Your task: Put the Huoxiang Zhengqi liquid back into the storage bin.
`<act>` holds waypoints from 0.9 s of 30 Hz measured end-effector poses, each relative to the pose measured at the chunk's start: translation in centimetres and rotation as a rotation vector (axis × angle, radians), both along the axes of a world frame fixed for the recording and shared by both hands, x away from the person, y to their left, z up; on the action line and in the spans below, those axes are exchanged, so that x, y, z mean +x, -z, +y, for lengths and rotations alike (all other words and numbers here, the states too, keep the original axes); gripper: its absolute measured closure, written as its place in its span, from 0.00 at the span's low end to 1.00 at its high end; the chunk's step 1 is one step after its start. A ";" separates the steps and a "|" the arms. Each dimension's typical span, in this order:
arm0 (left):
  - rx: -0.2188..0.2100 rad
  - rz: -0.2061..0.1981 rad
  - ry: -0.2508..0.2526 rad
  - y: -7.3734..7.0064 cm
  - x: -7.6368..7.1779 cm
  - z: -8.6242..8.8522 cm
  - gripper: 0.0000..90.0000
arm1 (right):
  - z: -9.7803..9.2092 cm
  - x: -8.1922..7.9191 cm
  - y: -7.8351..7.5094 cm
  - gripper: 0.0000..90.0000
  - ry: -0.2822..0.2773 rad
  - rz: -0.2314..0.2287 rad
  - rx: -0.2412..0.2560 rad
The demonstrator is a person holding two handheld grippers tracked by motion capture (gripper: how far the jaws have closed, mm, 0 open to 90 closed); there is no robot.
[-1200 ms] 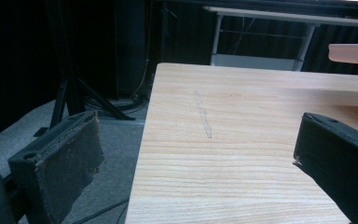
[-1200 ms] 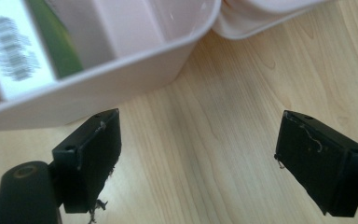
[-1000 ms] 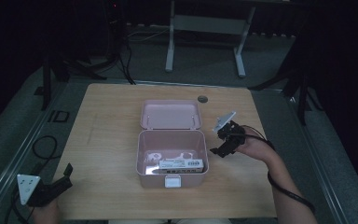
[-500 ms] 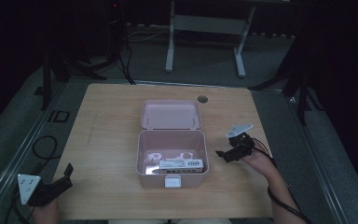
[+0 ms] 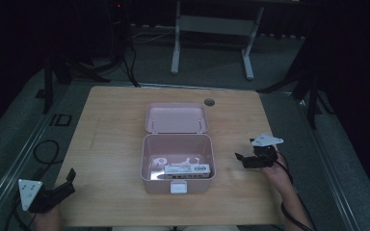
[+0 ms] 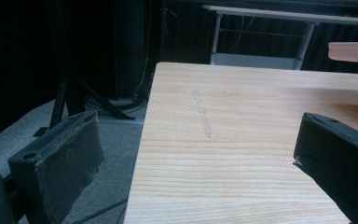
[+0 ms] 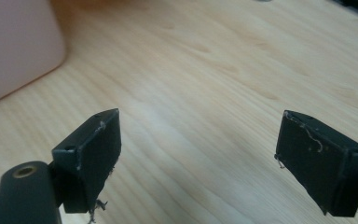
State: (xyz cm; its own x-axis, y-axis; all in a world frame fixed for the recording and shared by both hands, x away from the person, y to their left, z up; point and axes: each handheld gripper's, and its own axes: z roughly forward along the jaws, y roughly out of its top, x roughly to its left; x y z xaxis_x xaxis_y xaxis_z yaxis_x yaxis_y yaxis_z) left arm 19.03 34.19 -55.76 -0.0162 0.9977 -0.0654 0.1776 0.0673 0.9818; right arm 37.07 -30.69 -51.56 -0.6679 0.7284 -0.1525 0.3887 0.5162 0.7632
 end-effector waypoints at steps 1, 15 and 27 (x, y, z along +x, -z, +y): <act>0.000 0.000 0.000 0.0 0.0 0.0 0.01 | -0.6 -0.2 0.2 0.15 0.022 -0.014 0.016; -0.001 0.001 -0.001 0.0 0.0 0.0 0.01 | -4.6 -1.9 1.3 0.15 0.242 -0.069 0.172; -0.001 0.001 -0.001 0.0 0.0 0.0 0.01 | -5.7 -2.4 2.2 0.15 0.385 -0.100 0.218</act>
State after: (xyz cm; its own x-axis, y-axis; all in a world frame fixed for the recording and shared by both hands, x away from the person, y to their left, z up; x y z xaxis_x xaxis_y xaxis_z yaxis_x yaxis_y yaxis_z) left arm 19.06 34.19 -55.78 -0.0173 0.9976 -0.0664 0.1784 0.0685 0.9816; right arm 34.68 -36.39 -53.77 -0.3317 0.9432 -0.0183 0.4400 0.1718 0.8814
